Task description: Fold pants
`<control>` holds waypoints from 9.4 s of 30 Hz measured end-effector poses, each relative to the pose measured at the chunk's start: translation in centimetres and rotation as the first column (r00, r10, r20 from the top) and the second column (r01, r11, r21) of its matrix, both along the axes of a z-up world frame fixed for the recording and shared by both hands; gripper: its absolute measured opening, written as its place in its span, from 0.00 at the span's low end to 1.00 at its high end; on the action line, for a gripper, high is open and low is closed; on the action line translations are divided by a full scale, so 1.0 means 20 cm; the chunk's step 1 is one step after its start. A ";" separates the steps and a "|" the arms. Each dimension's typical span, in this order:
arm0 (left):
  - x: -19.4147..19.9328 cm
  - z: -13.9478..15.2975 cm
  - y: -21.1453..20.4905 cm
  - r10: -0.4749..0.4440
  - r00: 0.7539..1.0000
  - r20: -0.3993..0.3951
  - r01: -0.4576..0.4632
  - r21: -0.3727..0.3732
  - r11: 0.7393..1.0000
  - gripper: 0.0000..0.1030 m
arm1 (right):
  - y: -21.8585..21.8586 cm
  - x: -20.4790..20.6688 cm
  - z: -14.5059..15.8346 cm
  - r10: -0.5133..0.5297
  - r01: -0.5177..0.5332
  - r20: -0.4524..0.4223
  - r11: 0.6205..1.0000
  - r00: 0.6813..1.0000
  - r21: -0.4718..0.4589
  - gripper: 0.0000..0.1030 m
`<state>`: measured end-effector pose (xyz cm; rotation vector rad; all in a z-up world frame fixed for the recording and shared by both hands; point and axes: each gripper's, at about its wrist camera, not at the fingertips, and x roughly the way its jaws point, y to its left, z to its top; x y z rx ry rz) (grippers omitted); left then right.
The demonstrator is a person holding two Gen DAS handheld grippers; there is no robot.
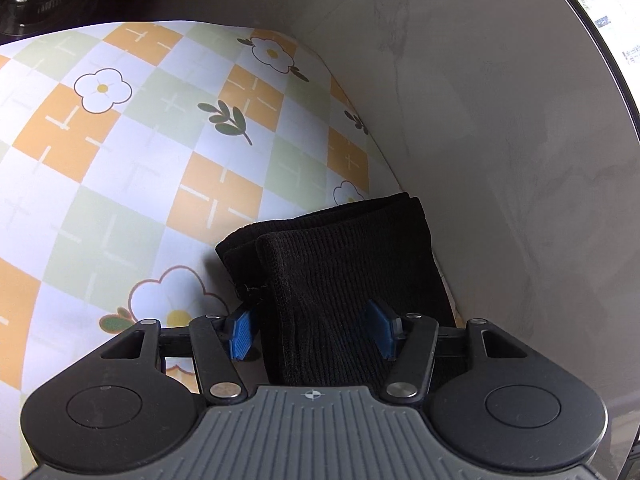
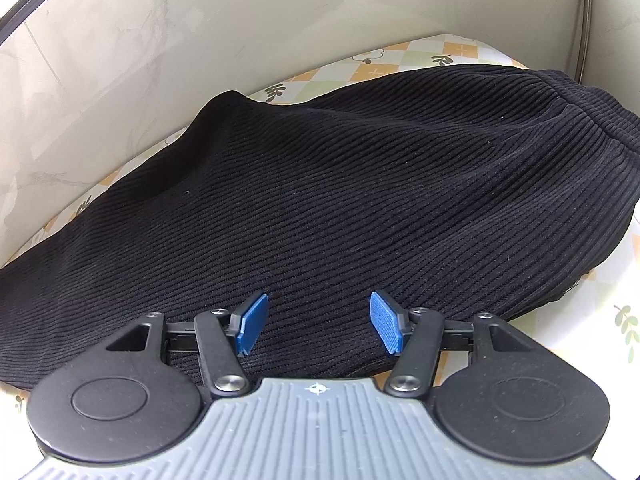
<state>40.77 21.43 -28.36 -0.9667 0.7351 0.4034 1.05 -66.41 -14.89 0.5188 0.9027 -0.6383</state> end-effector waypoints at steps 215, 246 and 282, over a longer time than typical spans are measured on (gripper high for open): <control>-0.30 0.17 -0.35 -0.507 0.846 -0.164 0.533 0.284 0.797 0.29 | 0.58 0.15 0.02 0.435 -0.449 0.133 0.794 0.891 0.409 0.45; -0.40 0.22 -0.34 -0.477 0.864 -0.160 0.504 0.267 0.822 0.27 | 0.58 0.12 0.25 0.382 -0.464 0.271 0.794 0.883 0.393 0.12; -0.37 0.21 -0.55 -0.478 0.823 -0.307 0.565 0.359 0.743 0.27 | 0.45 0.51 -0.19 0.476 -0.532 0.248 0.798 0.844 0.281 0.30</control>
